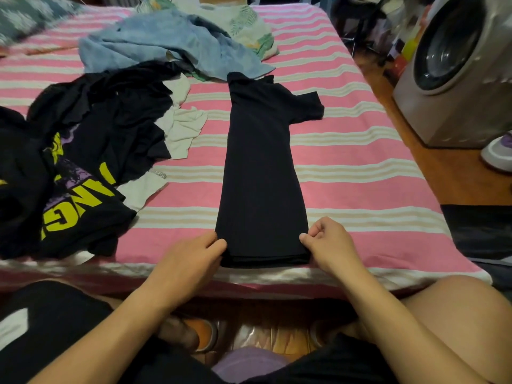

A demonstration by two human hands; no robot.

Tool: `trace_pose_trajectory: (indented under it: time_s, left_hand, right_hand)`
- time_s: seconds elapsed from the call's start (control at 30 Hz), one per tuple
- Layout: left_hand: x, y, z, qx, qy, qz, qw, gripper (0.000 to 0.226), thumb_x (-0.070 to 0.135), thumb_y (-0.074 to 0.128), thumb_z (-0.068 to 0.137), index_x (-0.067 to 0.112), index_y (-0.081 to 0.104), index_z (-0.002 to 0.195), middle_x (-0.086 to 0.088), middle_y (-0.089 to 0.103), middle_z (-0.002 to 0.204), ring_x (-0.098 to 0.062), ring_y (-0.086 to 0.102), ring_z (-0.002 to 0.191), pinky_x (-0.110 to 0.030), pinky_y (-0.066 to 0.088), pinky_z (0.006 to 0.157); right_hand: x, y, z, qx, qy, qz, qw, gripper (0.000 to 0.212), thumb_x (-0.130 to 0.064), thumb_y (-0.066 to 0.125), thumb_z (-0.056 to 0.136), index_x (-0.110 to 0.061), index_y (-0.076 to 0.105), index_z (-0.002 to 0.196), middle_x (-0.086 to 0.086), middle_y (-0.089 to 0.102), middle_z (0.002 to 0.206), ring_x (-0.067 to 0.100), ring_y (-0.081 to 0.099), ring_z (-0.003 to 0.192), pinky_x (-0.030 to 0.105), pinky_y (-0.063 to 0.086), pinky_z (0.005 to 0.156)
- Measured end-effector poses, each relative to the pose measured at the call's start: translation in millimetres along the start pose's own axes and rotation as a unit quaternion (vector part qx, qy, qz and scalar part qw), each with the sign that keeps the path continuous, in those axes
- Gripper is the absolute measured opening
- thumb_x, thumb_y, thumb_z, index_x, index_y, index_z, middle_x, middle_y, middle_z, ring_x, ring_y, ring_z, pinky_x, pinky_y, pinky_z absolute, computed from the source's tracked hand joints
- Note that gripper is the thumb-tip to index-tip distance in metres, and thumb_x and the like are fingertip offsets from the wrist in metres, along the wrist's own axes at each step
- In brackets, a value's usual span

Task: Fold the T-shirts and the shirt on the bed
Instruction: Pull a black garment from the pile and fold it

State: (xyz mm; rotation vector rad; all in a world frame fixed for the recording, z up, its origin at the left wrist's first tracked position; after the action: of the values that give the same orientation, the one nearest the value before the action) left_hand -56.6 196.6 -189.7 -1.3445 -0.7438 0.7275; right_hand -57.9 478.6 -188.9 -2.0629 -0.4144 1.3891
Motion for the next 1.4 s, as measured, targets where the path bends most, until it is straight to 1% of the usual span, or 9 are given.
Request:
trace_pose_trajectory:
  time_s: [0.13,0.33,0.53,0.6,0.73,0.83,1.1,1.23,1.4]
  left_hand:
    - [1.6,-10.5,-8.7,0.002,0.02,-0.013,1.0,0.025,0.012,0.063,0.083,0.02,0.04,0.081,0.003,0.038,0.075,-0.019,0.036,0.055,-0.035,0.025,0.044]
    - [-10.9,-9.5,7.3,-0.196,-0.053,-0.004,0.979,0.027,0.016,0.051,0.088,0.026,0.03,0.075,0.007,0.043,0.081,-0.021,0.046,0.069,-0.04,0.044,0.061]
    - [-12.2,-60.0,78.7,-0.521,-0.085,-0.152,0.836,0.032,0.043,0.054,0.102,0.013,0.063,0.099,0.001,0.071,0.087,-0.023,0.07,0.077,-0.035,0.055,0.069]
    - [-20.9,-65.6,128.3,-0.461,-0.094,-0.237,0.85,0.032,0.038,0.055,0.103,0.007,0.064,0.098,-0.002,0.073,0.085,-0.026,0.072,0.074,-0.037,0.059,0.072]
    - [-54.0,-33.8,249.1,-0.11,-0.152,-0.144,0.972,0.026,0.029,0.05,0.1,0.012,0.066,0.112,-0.009,0.067,0.115,-0.029,0.062,0.104,-0.036,0.049,0.085]
    - [-86.7,13.7,309.5,0.024,-0.177,-0.071,0.981,0.032,0.029,0.046,0.101,0.007,0.06,0.12,-0.015,0.057,0.122,-0.033,0.054,0.112,-0.041,0.045,0.092]
    - [-113.0,78.4,335.3,0.042,-0.199,-0.066,0.977,0.066,0.045,0.021,0.099,0.023,0.021,0.162,-0.002,0.016,0.169,-0.024,0.009,0.157,-0.042,0.011,0.127]
    - [-125.4,64.3,353.9,0.031,-0.207,-0.039,0.977,0.066,0.05,0.024,0.094,0.032,0.032,0.157,0.007,0.037,0.155,-0.02,0.032,0.141,-0.04,0.03,0.113]
    - [-176.1,55.2,429.8,0.094,-0.189,-0.024,0.977,0.044,0.045,0.032,0.098,0.024,0.055,0.129,0.001,0.047,0.117,-0.024,0.044,0.109,-0.04,0.036,0.092]
  right_hand:
    - [-1.1,1.8,-4.2,-0.015,-0.019,-0.002,1.0,0.014,-0.021,0.066,0.093,-0.018,0.055,0.084,-0.001,0.06,0.073,0.016,0.058,0.071,0.028,0.039,0.059]
    - [-7.4,2.4,0.0,-0.114,-0.057,-0.155,0.98,0.011,-0.023,0.058,0.094,-0.022,0.054,0.084,-0.004,0.064,0.074,0.018,0.061,0.074,0.035,0.048,0.066]
    - [-55.5,-50.8,72.4,-0.133,-0.049,-0.193,0.971,0.016,-0.017,0.062,0.092,-0.012,0.068,0.078,0.004,0.073,0.072,0.021,0.067,0.063,0.033,0.055,0.069]
    - [-76.7,-66.7,125.3,-0.042,-0.053,-0.132,0.989,0.016,-0.015,0.06,0.091,-0.01,0.069,0.08,0.009,0.074,0.077,0.027,0.071,0.073,0.038,0.057,0.076]
    - [-108.4,-79.1,234.2,0.033,-0.051,-0.119,0.991,0.018,-0.021,0.058,0.095,-0.006,0.067,0.092,0.014,0.07,0.097,0.034,0.064,0.093,0.036,0.049,0.078]
    - [-114.0,-70.7,297.4,0.042,-0.013,-0.127,0.991,0.023,-0.028,0.057,0.097,-0.007,0.063,0.102,0.013,0.066,0.102,0.029,0.058,0.085,0.032,0.04,0.073]
    - [-141.6,-57.8,426.1,0.085,0.13,0.152,0.976,0.045,-0.044,0.067,0.08,-0.011,0.066,0.111,0.01,0.069,0.109,0.035,0.068,0.097,0.047,0.059,0.088]
    - [-141.6,-35.5,442.2,0.066,0.108,0.227,0.966,0.034,-0.034,0.079,0.083,-0.008,0.067,0.1,0.01,0.07,0.09,0.029,0.068,0.078,0.032,0.053,0.059]
    - [-114.2,-26.8,452.8,0.086,0.02,0.279,0.956,0.016,-0.017,0.078,0.084,-0.014,0.071,0.097,0.011,0.076,0.087,0.032,0.074,0.078,0.049,0.063,0.068]
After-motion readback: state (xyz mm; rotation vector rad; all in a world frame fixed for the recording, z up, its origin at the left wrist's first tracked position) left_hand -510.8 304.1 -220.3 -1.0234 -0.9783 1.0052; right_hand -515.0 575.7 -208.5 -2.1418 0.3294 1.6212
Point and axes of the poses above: each hand's wrist, its own z-axis towards the middle knuckle, its own y-axis out of the palm, x = y × z, the point moved 1 cm from there along z, towards the middle knuckle
